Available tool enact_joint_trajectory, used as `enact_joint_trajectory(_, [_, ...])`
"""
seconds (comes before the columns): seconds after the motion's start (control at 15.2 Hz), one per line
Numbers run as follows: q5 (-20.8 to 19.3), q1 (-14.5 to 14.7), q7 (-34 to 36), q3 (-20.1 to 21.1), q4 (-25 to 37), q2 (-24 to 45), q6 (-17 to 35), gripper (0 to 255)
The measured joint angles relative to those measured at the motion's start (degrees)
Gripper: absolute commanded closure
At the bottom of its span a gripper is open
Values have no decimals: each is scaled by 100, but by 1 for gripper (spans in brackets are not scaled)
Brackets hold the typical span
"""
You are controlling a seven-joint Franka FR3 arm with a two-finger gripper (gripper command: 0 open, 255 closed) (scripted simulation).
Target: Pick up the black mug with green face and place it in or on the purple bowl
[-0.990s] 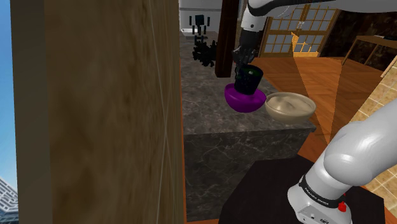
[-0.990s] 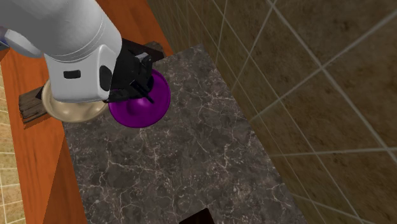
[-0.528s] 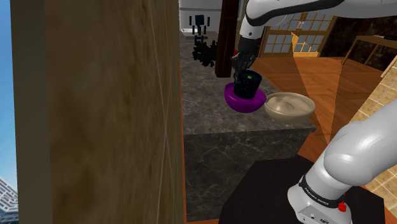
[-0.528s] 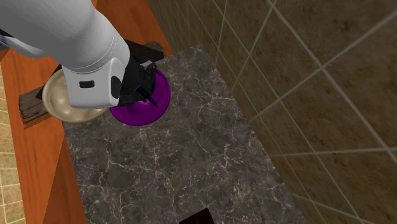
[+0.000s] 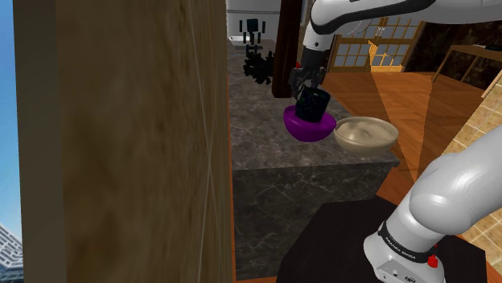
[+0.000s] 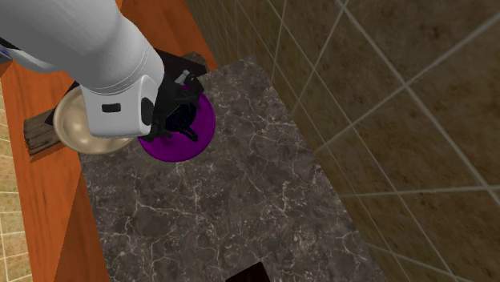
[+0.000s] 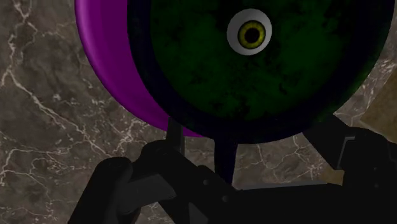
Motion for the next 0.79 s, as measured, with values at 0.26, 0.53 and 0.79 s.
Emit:
enact_joint_trajectory(0.26, [-2, 4, 16, 8, 86, -8, -99, 0])
enact_joint_trajectory(0.53, [-10, -9, 4, -16, 640, -9, -650, 0])
enact_joint_trajectory(0.79, [-8, -8, 5, -17, 739, 17, -731, 0])
